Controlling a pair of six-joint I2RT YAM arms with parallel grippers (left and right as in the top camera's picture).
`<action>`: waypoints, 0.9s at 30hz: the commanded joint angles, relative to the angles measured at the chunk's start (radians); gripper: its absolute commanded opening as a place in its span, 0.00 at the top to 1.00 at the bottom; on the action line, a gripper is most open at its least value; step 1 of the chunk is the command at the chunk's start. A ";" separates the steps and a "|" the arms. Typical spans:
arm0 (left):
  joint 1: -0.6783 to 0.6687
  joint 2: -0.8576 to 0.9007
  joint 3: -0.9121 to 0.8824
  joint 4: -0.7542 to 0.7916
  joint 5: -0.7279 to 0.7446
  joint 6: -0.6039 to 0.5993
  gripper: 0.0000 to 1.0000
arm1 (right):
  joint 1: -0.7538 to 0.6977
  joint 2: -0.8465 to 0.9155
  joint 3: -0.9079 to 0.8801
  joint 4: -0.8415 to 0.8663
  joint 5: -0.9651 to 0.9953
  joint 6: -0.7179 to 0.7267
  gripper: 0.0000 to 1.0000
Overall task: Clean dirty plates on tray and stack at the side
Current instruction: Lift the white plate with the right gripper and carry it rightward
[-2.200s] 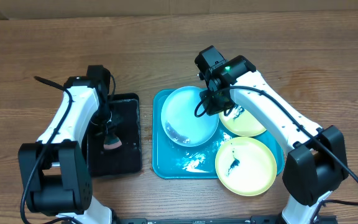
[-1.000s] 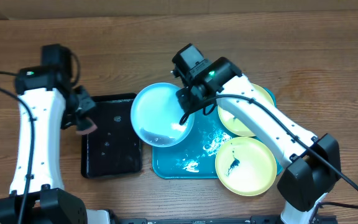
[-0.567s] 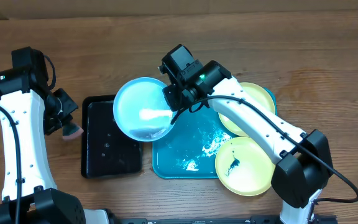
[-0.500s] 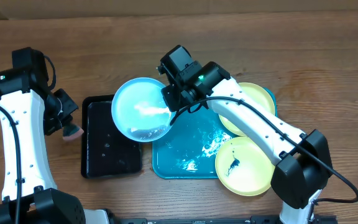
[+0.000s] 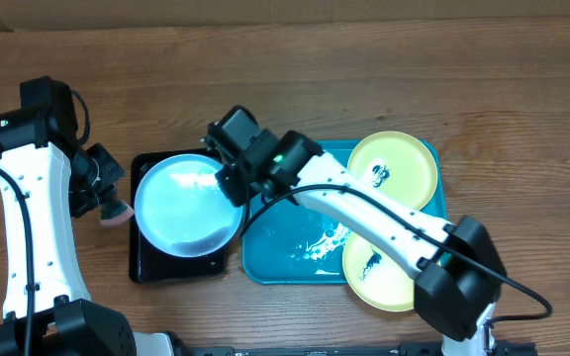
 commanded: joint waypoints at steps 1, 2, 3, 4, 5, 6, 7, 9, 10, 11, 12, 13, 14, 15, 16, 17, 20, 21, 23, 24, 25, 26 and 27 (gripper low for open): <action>0.005 -0.013 0.030 -0.002 0.008 0.022 0.96 | 0.006 0.025 0.030 0.051 0.010 0.013 0.96; 0.005 -0.013 0.030 -0.002 0.008 0.022 0.96 | 0.010 0.026 0.030 0.075 0.010 0.016 0.96; 0.005 -0.013 0.030 -0.002 0.008 0.022 0.96 | 0.013 0.026 0.030 0.095 0.011 0.016 0.96; 0.005 -0.013 0.030 -0.002 0.008 0.022 0.96 | 0.017 0.026 0.030 0.118 0.023 0.016 0.96; 0.005 -0.013 0.030 -0.002 0.008 0.022 0.96 | 0.020 0.026 0.030 0.135 0.037 0.017 0.96; 0.005 -0.013 0.030 -0.002 0.008 0.023 0.96 | 0.023 0.026 0.030 0.149 0.050 0.016 0.96; 0.005 -0.013 0.030 -0.002 0.008 0.023 0.96 | 0.025 0.026 0.030 0.161 0.061 0.016 0.96; 0.005 -0.013 0.031 -0.002 0.008 0.023 0.96 | 0.026 0.026 0.030 0.183 0.078 0.010 0.96; 0.005 -0.013 0.032 -0.001 0.008 0.023 0.96 | 0.026 0.026 0.030 0.192 0.086 0.003 0.96; 0.005 -0.013 0.035 0.000 0.008 0.024 0.96 | 0.026 0.026 0.030 0.198 0.097 0.001 0.96; 0.005 -0.013 0.039 0.001 0.008 0.031 0.96 | 0.026 0.026 0.030 0.208 0.118 -0.002 0.96; 0.005 -0.013 0.045 0.000 0.008 0.033 0.96 | 0.029 0.026 0.030 0.219 0.135 -0.018 0.96; 0.005 -0.013 0.051 -0.002 0.008 0.033 0.96 | 0.034 0.026 0.030 0.229 0.149 -0.029 0.96; 0.005 -0.013 0.059 -0.005 0.008 0.033 0.96 | 0.039 0.026 0.030 0.238 0.173 -0.031 0.96; 0.005 -0.013 0.068 -0.008 0.008 0.033 0.96 | 0.045 0.026 0.030 0.248 0.195 -0.044 0.96; 0.005 -0.013 0.076 -0.012 0.008 0.033 0.96 | 0.052 0.026 0.030 0.257 0.214 -0.053 0.96; 0.005 -0.013 0.111 -0.027 0.008 0.033 0.96 | 0.070 0.026 0.030 0.276 0.268 -0.075 0.96; 0.005 -0.013 0.124 -0.034 0.008 0.033 0.96 | 0.072 0.026 0.030 0.280 0.279 -0.075 0.96; 0.005 -0.013 0.149 -0.047 0.009 0.033 0.96 | 0.074 0.026 0.027 0.291 0.315 -0.075 0.96; 0.005 -0.013 0.163 -0.054 0.009 0.033 0.96 | 0.074 0.027 0.027 0.296 0.332 -0.075 0.96; 0.005 -0.013 0.175 -0.060 0.008 0.033 0.96 | 0.074 0.028 0.027 0.304 0.356 -0.075 0.96; 0.005 -0.013 0.191 -0.067 0.008 0.033 0.96 | 0.075 0.028 0.027 0.313 0.380 -0.075 0.96; 0.005 -0.013 0.204 -0.073 0.008 0.033 0.96 | 0.075 0.028 0.027 0.322 0.402 -0.075 0.96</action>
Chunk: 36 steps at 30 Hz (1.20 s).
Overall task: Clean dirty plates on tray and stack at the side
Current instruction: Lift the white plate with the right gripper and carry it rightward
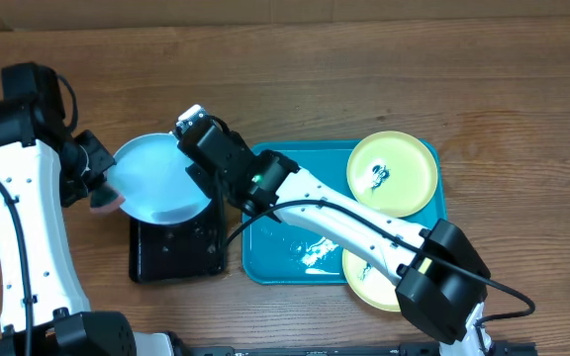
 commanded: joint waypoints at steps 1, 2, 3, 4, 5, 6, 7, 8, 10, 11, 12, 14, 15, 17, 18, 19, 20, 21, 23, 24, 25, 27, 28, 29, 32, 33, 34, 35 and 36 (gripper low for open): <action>0.004 -0.012 0.070 -0.020 0.008 0.015 0.96 | -0.003 -0.006 0.027 0.029 0.122 -0.006 0.96; 0.005 -0.012 0.087 -0.029 0.008 0.015 0.96 | -0.003 -0.006 0.027 0.039 0.149 -0.007 0.96; 0.005 -0.012 0.103 -0.037 0.008 0.015 0.96 | -0.003 -0.006 0.027 0.045 0.168 -0.012 0.96; 0.005 -0.012 0.122 -0.047 0.008 0.015 0.96 | -0.003 -0.006 0.027 0.051 0.180 -0.029 0.96; 0.004 -0.012 0.140 -0.057 0.009 0.015 0.96 | -0.003 -0.005 0.026 0.054 0.198 -0.037 0.96; 0.004 -0.012 0.161 -0.067 0.009 0.015 0.96 | -0.003 -0.005 0.026 0.057 0.216 -0.046 0.96; 0.004 -0.012 0.183 -0.078 0.011 0.014 0.96 | -0.003 -0.002 0.026 0.061 0.233 -0.058 0.96; 0.004 -0.012 0.206 -0.089 0.017 0.015 0.96 | -0.003 0.001 0.026 0.063 0.255 -0.058 0.96; 0.004 -0.012 0.249 -0.106 0.032 0.015 0.96 | -0.003 0.010 0.026 0.068 0.296 -0.058 0.96; 0.004 -0.012 0.268 -0.111 0.035 0.015 0.96 | -0.003 0.016 0.026 0.069 0.307 -0.058 0.96; 0.004 -0.012 0.289 -0.117 0.034 0.015 0.96 | -0.001 0.022 0.026 0.069 0.322 -0.058 0.96; 0.004 -0.012 0.325 -0.127 0.035 0.015 0.96 | 0.007 0.034 0.026 0.069 0.369 -0.057 0.96; 0.004 -0.012 0.342 -0.133 0.035 0.015 0.96 | 0.014 0.037 0.026 0.069 0.406 -0.058 0.96; 0.004 -0.012 0.365 -0.138 0.041 0.015 0.96 | 0.027 0.042 0.026 0.071 0.470 -0.058 0.96; 0.004 -0.012 0.375 -0.138 0.056 0.015 0.96 | 0.035 0.044 0.026 0.077 0.505 -0.064 0.96; 0.004 -0.012 0.381 -0.138 0.068 0.015 0.96 | 0.042 0.044 0.026 0.082 0.529 -0.078 0.96; 0.004 -0.012 0.384 -0.138 0.078 0.015 0.96 | 0.049 0.044 0.026 0.089 0.544 -0.094 0.96; 0.004 -0.012 0.386 -0.138 0.079 0.015 0.96 | 0.057 0.044 0.026 0.097 0.557 -0.110 0.96; 0.005 -0.012 0.387 -0.139 0.078 0.015 0.96 | 0.080 0.044 0.026 0.111 0.605 -0.115 0.96; 0.005 -0.012 0.387 -0.139 0.079 0.015 0.96 | 0.092 0.044 0.026 0.114 0.631 -0.114 0.96; 0.005 -0.012 0.387 -0.138 0.079 0.015 0.96 | 0.102 0.044 0.026 0.116 0.651 -0.114 0.96; 0.004 -0.012 0.387 -0.138 0.079 0.014 0.96 | 0.121 0.044 0.026 0.120 0.681 -0.114 0.96; 0.004 -0.012 0.387 -0.138 0.079 0.014 0.96 | 0.130 0.044 0.026 0.120 0.696 -0.114 0.96; 0.005 -0.012 0.387 -0.138 0.079 0.014 0.96 | 0.137 0.044 0.025 0.121 0.710 -0.114 0.96; 0.004 -0.012 0.387 -0.138 0.079 0.015 0.96 | 0.147 0.044 0.009 0.132 0.749 -0.113 0.96; 0.005 -0.012 0.387 -0.138 0.079 0.015 0.96 | 0.148 0.044 0.003 0.133 0.753 -0.113 0.96; 0.004 -0.012 0.387 -0.138 0.079 0.015 0.96 | 0.149 0.044 -0.005 0.135 0.753 -0.114 0.96; 0.005 -0.012 0.387 -0.138 0.078 0.015 0.96 | 0.149 0.044 -0.013 0.136 0.755 -0.113 0.96; 0.005 -0.012 0.387 -0.138 0.078 0.015 0.96 | 0.149 0.044 -0.016 0.136 0.757 -0.114 0.96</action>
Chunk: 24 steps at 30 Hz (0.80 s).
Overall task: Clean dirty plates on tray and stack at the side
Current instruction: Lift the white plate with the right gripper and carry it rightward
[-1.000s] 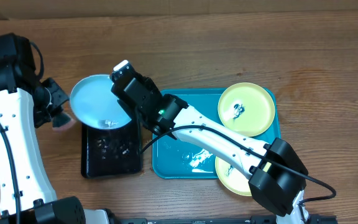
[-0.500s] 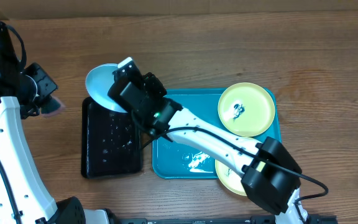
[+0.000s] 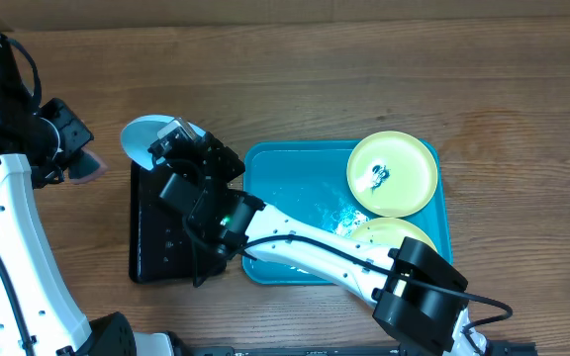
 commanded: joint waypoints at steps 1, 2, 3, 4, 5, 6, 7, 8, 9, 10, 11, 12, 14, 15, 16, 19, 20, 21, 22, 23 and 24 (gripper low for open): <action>0.005 -0.013 0.025 0.002 0.011 0.012 0.96 | -0.007 -0.003 -0.021 0.011 0.068 0.000 0.96; 0.005 -0.013 0.025 0.002 0.011 0.012 0.96 | -0.007 -0.003 -0.023 0.013 0.077 0.000 0.96; 0.005 -0.013 0.025 0.002 0.011 0.012 0.96 | -0.007 -0.003 -0.023 0.012 0.086 0.000 0.96; 0.005 -0.013 0.025 0.001 0.011 0.012 0.96 | -0.007 -0.003 -0.023 0.011 0.090 0.000 0.96; 0.005 -0.013 0.025 0.001 0.011 0.012 0.96 | -0.007 -0.003 -0.023 0.012 0.092 0.000 0.96; 0.005 -0.013 0.025 0.001 0.011 0.012 0.96 | -0.007 -0.003 -0.023 0.012 0.092 0.000 0.96; 0.005 -0.013 0.025 0.001 0.011 0.012 0.96 | -0.007 -0.003 -0.023 0.012 0.090 0.000 0.96; 0.005 -0.013 0.025 0.001 0.011 0.012 0.96 | -0.007 -0.003 -0.023 0.008 0.079 0.000 0.96; 0.005 -0.013 0.025 0.001 0.011 0.012 0.96 | -0.008 -0.003 -0.023 -0.005 0.045 0.000 0.96; 0.005 -0.013 0.025 0.001 0.011 0.012 0.96 | -0.010 -0.003 -0.023 -0.032 -0.010 0.016 0.96; 0.005 -0.013 0.025 0.000 0.011 0.012 0.96 | -0.016 -0.003 -0.023 -0.061 -0.056 0.055 0.96; 0.005 -0.013 0.025 -0.001 0.011 0.012 0.96 | -0.026 -0.003 -0.023 -0.091 -0.106 0.098 0.96; 0.005 -0.013 0.025 -0.004 0.011 0.012 0.96 | -0.062 -0.003 -0.023 -0.157 -0.236 0.211 0.96; 0.005 -0.013 0.025 -0.005 0.011 0.012 0.96 | -0.082 -0.003 -0.023 -0.181 -0.304 0.249 0.96; 0.005 -0.013 0.025 -0.005 0.011 0.012 0.96 | -0.103 -0.003 -0.022 -0.203 -0.362 0.283 0.96; 0.005 -0.012 0.025 -0.005 0.011 0.012 0.96 | -0.174 -0.011 -0.003 -0.272 -0.526 0.360 0.96; 0.005 -0.012 0.025 -0.004 0.011 0.012 0.96 | -0.193 -0.017 0.004 -0.283 -0.566 0.365 0.96; 0.005 -0.012 0.025 -0.004 0.011 0.012 0.96 | -0.214 -0.025 0.013 -0.290 -0.609 0.364 0.96; 0.005 -0.012 0.025 -0.004 0.011 0.012 0.96 | -0.232 -0.033 0.024 -0.302 -0.638 0.365 0.96; 0.005 -0.012 0.025 -0.005 0.011 0.012 0.96 | -0.250 -0.042 0.035 -0.318 -0.668 0.371 0.96; 0.005 -0.012 0.025 -0.004 0.011 0.012 0.96 | -0.269 -0.051 0.047 -0.336 -0.696 0.382 0.96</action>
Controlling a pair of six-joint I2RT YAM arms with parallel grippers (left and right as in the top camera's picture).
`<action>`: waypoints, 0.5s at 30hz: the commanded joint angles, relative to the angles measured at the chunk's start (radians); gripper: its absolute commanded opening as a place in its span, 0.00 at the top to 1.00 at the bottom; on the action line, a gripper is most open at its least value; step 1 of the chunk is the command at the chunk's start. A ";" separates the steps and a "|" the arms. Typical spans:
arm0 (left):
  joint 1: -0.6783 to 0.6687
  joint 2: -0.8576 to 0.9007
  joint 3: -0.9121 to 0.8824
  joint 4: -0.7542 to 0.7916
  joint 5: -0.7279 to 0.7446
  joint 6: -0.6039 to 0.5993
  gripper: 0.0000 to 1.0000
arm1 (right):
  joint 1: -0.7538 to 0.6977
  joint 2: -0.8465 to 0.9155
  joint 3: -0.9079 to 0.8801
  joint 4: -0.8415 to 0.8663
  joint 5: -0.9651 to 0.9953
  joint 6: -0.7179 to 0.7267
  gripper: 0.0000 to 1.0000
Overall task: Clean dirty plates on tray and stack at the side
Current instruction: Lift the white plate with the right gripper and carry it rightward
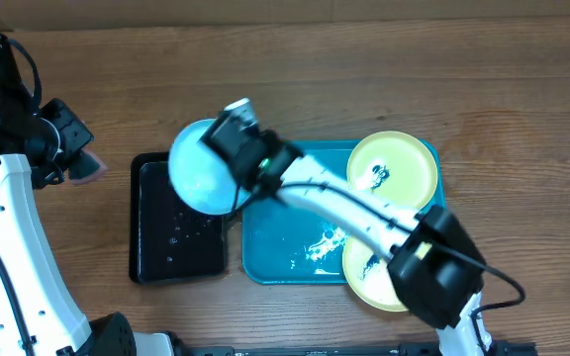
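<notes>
My right gripper (228,146) is shut on the rim of a light blue plate (198,168). It holds the plate above the back right corner of the black basin (156,247), next to the left edge of the teal tray (275,262). Two yellow plates with dark smears are on the tray, one at the back right (394,173) and one at the front right (372,272). White foam lies on the tray floor between them. Left of the basin, my left gripper (79,158) is shut on a pink sponge (90,166).
Water drops speckle the inside of the black basin. The right arm reaches across the teal tray from the front right. The left arm stands along the table's left side. Bare wooden table (364,69) lies behind the tray and basin.
The right gripper has moved right with the blue plate, from the basin's back left edge to its back right corner, and the plate's face now shows more fully. The left arm has not moved.
The blue plate first lay flat over the basin in the right gripper, the sponge beside the basin's left. Then the plate sat farther back and left against the sponge. Later it was tipped at the basin's back edge, the sponge drawn away left. Now it hangs by the tray.
</notes>
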 commanded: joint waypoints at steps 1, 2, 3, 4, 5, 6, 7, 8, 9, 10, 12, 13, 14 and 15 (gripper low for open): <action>0.005 -0.012 0.025 0.000 0.011 0.012 0.96 | -0.055 -0.061 0.068 -0.038 -0.190 0.075 0.96; 0.005 -0.011 0.025 0.002 0.012 0.012 0.96 | -0.079 -0.066 0.081 -0.064 -0.216 0.094 0.96; 0.005 -0.011 0.025 0.002 0.016 0.012 0.96 | -0.111 -0.069 0.095 -0.096 -0.256 0.105 0.96; 0.004 -0.010 0.025 0.002 0.019 0.012 0.96 | -0.141 -0.069 0.107 -0.123 -0.300 0.105 0.96; 0.004 -0.008 0.025 0.004 0.019 0.012 0.96 | -0.174 -0.069 0.119 -0.153 -0.348 0.105 0.96; 0.002 -0.004 0.024 0.006 0.019 0.012 0.96 | -0.214 -0.069 0.129 -0.188 -0.402 0.104 0.96; -0.001 -0.002 0.022 0.010 0.019 0.012 0.96 | -0.250 -0.069 0.135 -0.217 -0.444 0.104 0.96; -0.010 0.002 0.015 0.018 0.018 0.012 0.96 | -0.289 -0.069 0.144 -0.248 -0.486 0.103 0.96; -0.018 0.005 0.008 0.026 0.019 0.012 0.96 | -0.331 -0.069 0.154 -0.279 -0.522 0.099 0.96; -0.030 0.010 -0.004 0.036 0.018 0.012 0.96 | -0.377 -0.070 0.165 -0.309 -0.552 0.097 0.96; -0.057 0.023 -0.031 0.057 0.014 0.012 0.96 | -0.461 -0.071 0.186 -0.349 -0.621 0.076 0.96; -0.074 0.032 -0.048 0.068 0.014 0.012 0.96 | -0.511 -0.071 0.200 -0.369 -0.658 0.070 0.96; -0.090 0.042 -0.064 0.078 0.014 0.011 0.96 | -0.555 -0.071 0.211 -0.385 -0.687 0.069 0.96; -0.108 0.053 -0.085 0.091 0.010 0.011 0.96 | -0.599 -0.071 0.219 -0.399 -0.712 0.069 0.96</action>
